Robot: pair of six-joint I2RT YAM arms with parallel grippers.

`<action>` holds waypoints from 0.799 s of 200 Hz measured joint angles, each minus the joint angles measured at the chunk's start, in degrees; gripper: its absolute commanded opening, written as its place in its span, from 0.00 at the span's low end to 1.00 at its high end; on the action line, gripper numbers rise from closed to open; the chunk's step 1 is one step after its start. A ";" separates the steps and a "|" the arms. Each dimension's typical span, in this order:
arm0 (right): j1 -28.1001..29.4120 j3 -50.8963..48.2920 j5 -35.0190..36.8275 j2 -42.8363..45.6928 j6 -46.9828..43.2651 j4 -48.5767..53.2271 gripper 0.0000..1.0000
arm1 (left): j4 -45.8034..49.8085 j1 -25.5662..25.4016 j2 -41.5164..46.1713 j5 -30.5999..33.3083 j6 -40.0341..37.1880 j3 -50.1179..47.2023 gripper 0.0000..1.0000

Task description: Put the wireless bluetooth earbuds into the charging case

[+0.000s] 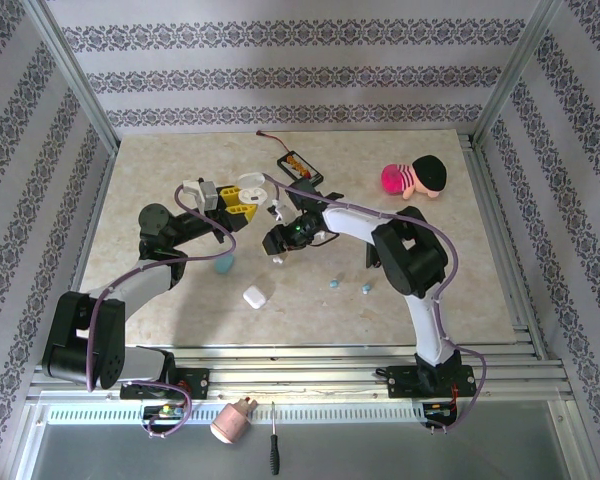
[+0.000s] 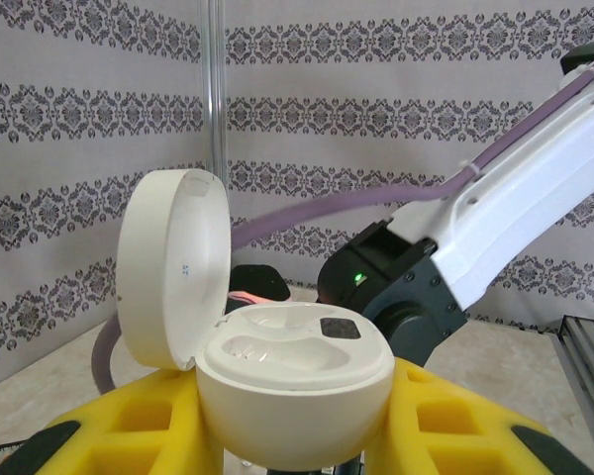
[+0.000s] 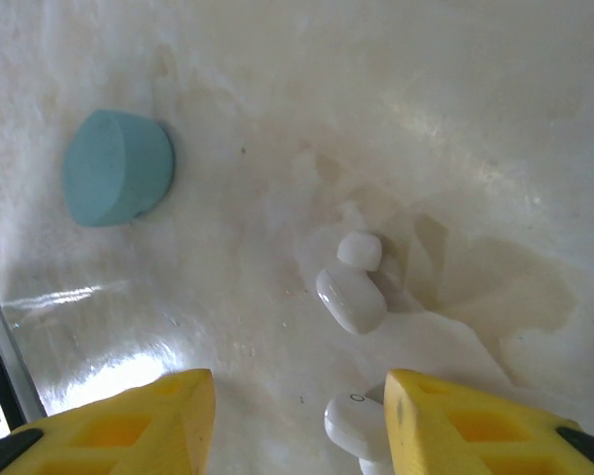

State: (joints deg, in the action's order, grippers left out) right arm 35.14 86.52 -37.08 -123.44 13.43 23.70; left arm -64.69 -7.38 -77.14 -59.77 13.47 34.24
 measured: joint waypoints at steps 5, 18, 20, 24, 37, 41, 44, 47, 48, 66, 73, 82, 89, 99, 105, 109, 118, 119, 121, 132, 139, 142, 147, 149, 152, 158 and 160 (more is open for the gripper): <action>0.00 0.00 -0.39 -0.37 -0.20 0.15 0.49 | 0.00 0.00 0.09 -0.02 0.02 0.00 0.29; 0.00 0.00 -1.51 -1.20 -0.61 0.72 0.49 | -0.02 0.00 0.33 0.00 0.02 0.00 0.29; 0.00 0.00 -1.64 -1.29 -0.70 0.79 0.49 | -0.02 0.00 0.37 0.00 0.02 0.00 0.29; 0.00 0.00 -1.92 -1.46 -0.87 0.96 0.49 | -0.02 0.00 0.39 0.00 0.00 0.00 0.29; -0.04 0.02 -2.75 -1.62 -1.57 1.22 0.49 | 0.00 0.00 0.57 0.00 0.02 0.00 0.29; -0.07 0.02 -2.95 -1.62 -1.73 1.36 0.49 | -0.02 0.00 0.61 0.00 0.02 0.00 0.29; -0.11 0.02 -3.08 -1.62 -1.86 1.40 0.49 | 0.00 0.00 0.63 -0.02 0.02 0.00 0.29; -0.09 0.02 -3.21 -1.64 -1.88 1.44 0.49 | 0.00 0.00 0.68 0.00 0.02 0.00 0.29; -0.09 0.02 -3.28 -1.66 -1.90 1.49 0.49 | -0.02 0.00 0.68 0.00 0.02 0.00 0.29; -0.09 0.02 -3.89 -1.66 -2.56 1.66 0.48 | 0.00 0.00 0.79 -0.02 0.02 0.00 0.29; -0.09 0.00 -4.17 -1.66 -2.75 1.66 0.46 | 0.00 0.00 0.81 -0.02 0.02 0.00 0.29; -0.09 -0.07 -4.39 -1.66 -3.06 1.79 0.43 | 0.00 0.00 0.90 -0.02 0.02 0.00 0.29; -0.09 -0.26 -4.55 -1.64 -3.23 1.77 0.42 | 0.02 0.00 1.03 0.00 0.04 -0.02 0.29; -0.04 -0.76 -4.66 -1.57 -3.32 1.75 0.39 | 0.02 0.00 1.27 0.00 0.04 -0.04 0.29; 0.00 -1.20 -4.68 -1.51 -3.39 1.79 0.38 | 0.02 0.00 1.42 0.00 0.04 -0.09 0.29; 0.00 -1.60 -4.63 -1.42 -3.65 1.49 0.38 | 0.00 0.00 1.57 0.02 0.02 -0.13 0.29; -0.02 -2.01 -4.63 -1.05 -3.61 1.38 0.37 | 0.00 0.00 1.79 -0.02 0.02 -0.17 0.29; -0.02 -2.12 -4.63 -1.01 -3.63 1.40 0.36 | 0.00 0.00 1.79 -0.02 0.02 -0.17 0.29; -0.02 -2.21 -4.63 -0.96 -3.63 1.42 0.36 | 0.00 0.00 1.79 0.00 0.04 -0.20 0.29; 0.02 -2.82 -4.63 -0.70 -3.76 1.64 0.34 | 0.00 0.00 1.90 0.00 0.04 -0.26 0.29; 0.02 -2.93 -4.61 -0.68 -3.91 1.60 0.32 | 0.00 0.00 1.90 0.00 0.04 -0.28 0.29; 0.02 -2.95 -4.63 -0.68 -4.02 1.62 0.32 | 0.02 0.00 1.90 0.00 0.04 -0.28 0.29; 0.00 -3.02 -4.61 -0.68 -4.04 1.60 0.31 | 0.02 0.00 1.90 0.00 0.04 -0.33 0.29; 0.00 -3.06 -4.61 -0.68 -4.04 1.62 0.30 | 0.00 0.00 1.90 0.00 0.07 -0.33 0.29; 0.00 -3.13 -4.59 -0.68 -4.07 1.57 0.29 | 0.00 0.00 1.90 0.00 0.07 -0.37 0.29; 0.00 -3.19 -4.59 -0.66 -4.17 1.55 0.28 | 0.00 0.00 1.90 -0.02 0.07 -0.37 0.29; 0.00 -3.23 -4.61 -0.66 -4.15 1.60 0.27 | 0.00 0.00 1.90 0.00 0.07 -0.39 0.29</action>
State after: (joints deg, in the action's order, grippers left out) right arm 35.14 83.29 -41.69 -124.09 9.28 25.30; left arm -64.69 -7.38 -75.24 -59.77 13.54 33.85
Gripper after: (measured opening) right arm 0.299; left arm 0.339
